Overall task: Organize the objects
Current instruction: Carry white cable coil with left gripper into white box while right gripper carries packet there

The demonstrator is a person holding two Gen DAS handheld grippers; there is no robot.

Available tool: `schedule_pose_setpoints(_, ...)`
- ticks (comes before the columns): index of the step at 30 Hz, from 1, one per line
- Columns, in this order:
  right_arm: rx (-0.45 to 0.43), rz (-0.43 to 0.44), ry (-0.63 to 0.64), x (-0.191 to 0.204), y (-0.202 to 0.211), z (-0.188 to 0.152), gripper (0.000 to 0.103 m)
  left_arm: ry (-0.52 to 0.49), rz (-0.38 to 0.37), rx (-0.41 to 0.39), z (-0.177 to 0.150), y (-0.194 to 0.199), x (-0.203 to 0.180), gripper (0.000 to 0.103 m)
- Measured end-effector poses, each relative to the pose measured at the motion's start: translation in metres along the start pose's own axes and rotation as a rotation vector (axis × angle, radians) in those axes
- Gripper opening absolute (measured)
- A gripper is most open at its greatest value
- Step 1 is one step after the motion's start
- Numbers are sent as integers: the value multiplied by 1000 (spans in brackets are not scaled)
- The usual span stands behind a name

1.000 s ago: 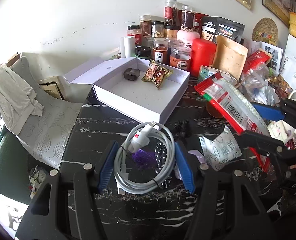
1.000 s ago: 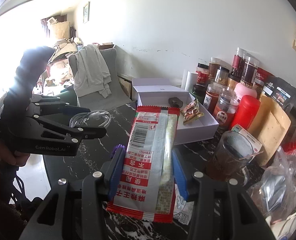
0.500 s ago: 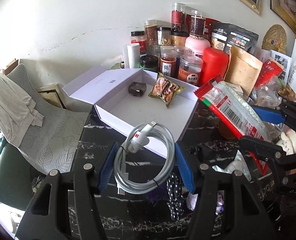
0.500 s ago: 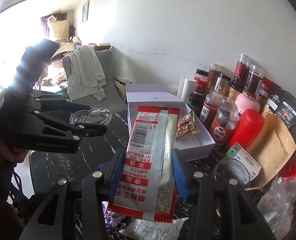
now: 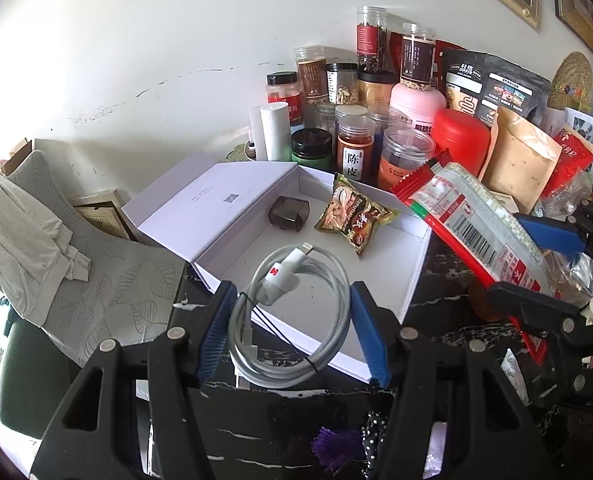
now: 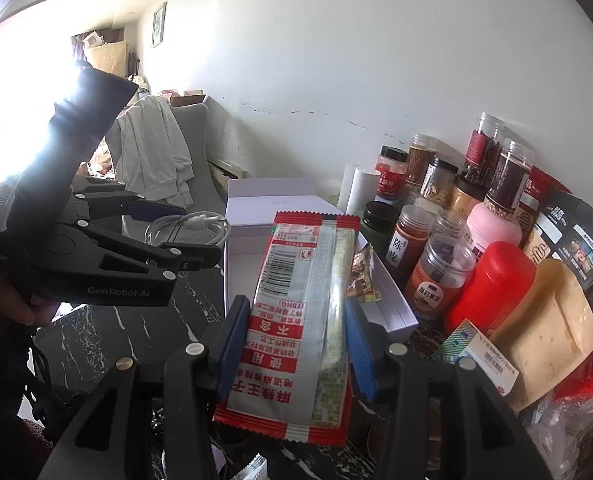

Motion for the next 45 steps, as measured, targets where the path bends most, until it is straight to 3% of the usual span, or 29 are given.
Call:
schedule_pose_setpoints(8, -15, -22, -21, -21, -27, 18, 48, -32, 38, -24, 28, -33, 0, 57)
schedule_pose_setpoints(12, -18, -25, -48, -31, -41, 25, 48, -11, 11, -3, 41, -55, 7, 57)
schedule_pose_setpoints(27, 17, -55, -105, -65, -96, 38, 48, -41, 54, 20, 79, -134, 15, 57)
schedule_pose_setpoints(45, 120, -84, -165, -92, -156, 22, 48, -109, 57, 60, 96, -208, 4, 57)
Point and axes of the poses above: each gripper's, at about its wrist camera, not at the fingertips, and y roughly against the way its jaws point, x to its left, z to its top, the point moved 1 cm from there along -y, roughly the way its jaws point, and after that the axes turned 14 degrees about y, right-handed, at the moved point
